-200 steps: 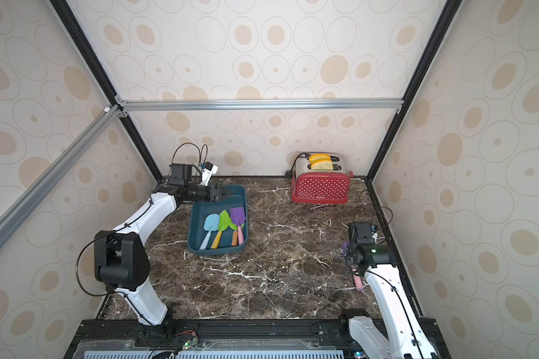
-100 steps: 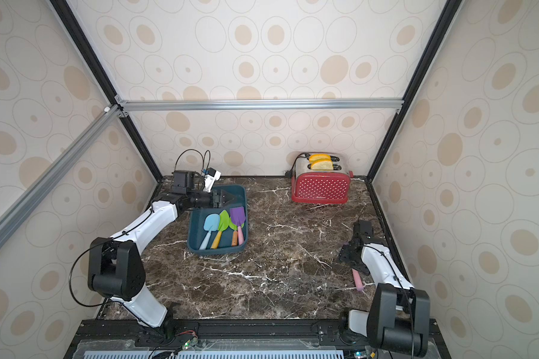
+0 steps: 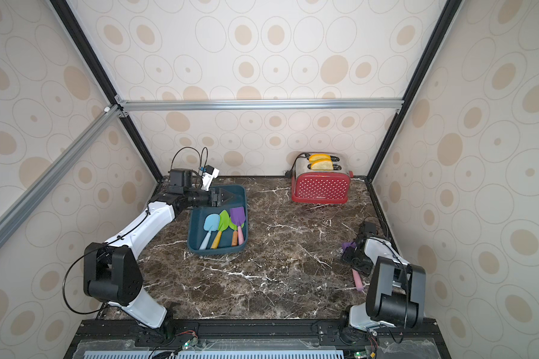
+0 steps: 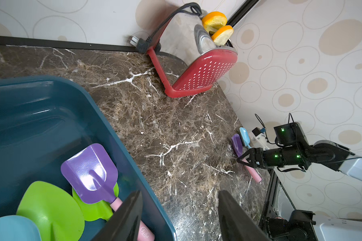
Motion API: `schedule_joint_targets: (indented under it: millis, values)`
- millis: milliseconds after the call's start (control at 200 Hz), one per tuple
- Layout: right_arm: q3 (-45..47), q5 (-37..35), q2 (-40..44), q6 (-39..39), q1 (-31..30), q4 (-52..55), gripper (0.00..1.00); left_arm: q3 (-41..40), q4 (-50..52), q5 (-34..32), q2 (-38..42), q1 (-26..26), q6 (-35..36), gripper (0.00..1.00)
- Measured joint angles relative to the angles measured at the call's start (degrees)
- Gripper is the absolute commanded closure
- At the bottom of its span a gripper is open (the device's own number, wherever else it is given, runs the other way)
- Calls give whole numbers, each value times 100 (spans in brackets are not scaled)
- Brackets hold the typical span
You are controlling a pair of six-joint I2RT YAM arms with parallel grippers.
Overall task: Put the shovel into the storage box
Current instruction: Pick up the shovel from the center of the board.
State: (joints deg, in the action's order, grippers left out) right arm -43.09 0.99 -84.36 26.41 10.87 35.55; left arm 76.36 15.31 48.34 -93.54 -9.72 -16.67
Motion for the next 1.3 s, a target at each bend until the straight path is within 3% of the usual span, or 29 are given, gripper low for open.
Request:
schedule_joint_targets:
  millis: [356,566,776,851,976,1107,1302]
  values:
    - [-125,699,-199,-173,33,-245,65,0,15,-7,9,2,15,39]
    - [-63,1117,-188,-245,-138,-435,63,0,13,-4,7,7,13,39]
    - [-44,1228,-166,-282,-588,-494,55,0,13,-4,7,9,11,39]
    - [17,1257,-92,-273,-632,-525,48,0,13,-7,7,9,11,39]
    - [164,1309,90,-205,-713,-518,46,0,13,-4,7,9,9,39]
    - [319,1340,256,-153,-787,-452,55,0,-4,-4,7,9,-4,39]
    - [361,1449,223,-111,-828,-385,81,0,-24,-2,7,9,-7,38]
